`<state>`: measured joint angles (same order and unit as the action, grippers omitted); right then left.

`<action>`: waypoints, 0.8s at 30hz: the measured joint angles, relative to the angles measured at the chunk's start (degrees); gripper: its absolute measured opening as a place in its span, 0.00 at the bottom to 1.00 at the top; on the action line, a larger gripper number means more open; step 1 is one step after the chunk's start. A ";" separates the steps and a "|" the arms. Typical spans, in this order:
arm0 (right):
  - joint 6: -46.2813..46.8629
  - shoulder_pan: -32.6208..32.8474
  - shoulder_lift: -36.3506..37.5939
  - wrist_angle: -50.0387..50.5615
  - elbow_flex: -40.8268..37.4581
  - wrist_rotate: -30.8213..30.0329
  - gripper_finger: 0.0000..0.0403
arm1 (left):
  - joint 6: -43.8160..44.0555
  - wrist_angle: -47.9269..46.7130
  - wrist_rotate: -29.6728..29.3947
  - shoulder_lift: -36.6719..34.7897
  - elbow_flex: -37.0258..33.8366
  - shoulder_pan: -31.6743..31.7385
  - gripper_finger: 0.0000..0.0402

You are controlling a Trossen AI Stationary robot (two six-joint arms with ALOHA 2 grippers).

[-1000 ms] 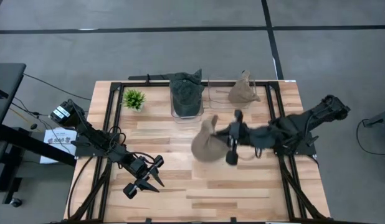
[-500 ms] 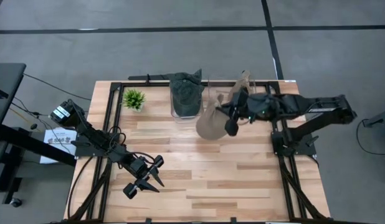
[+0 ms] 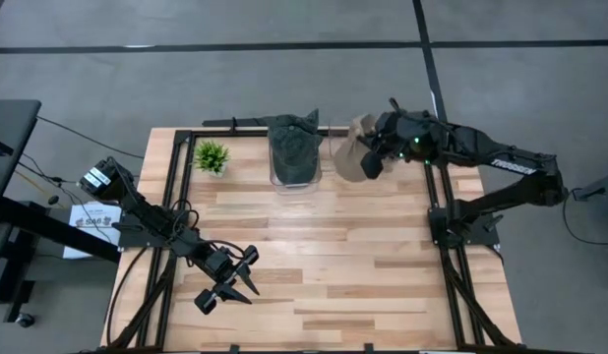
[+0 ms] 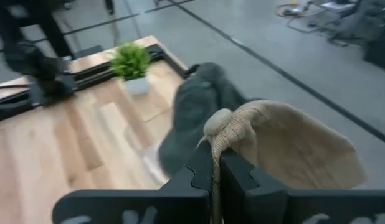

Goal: Pick & Place hat
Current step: Put the brown cap into the right transparent bin

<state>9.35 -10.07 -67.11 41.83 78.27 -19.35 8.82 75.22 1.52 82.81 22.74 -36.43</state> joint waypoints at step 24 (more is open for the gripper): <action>-7.86 -17.55 -1.57 -0.53 -0.01 4.87 0.00 | 0.00 -0.22 0.00 0.00 0.00 -0.02 0.28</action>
<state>1.49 -27.61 -68.69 41.30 78.26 -14.48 8.82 75.00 1.52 82.81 22.74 -36.45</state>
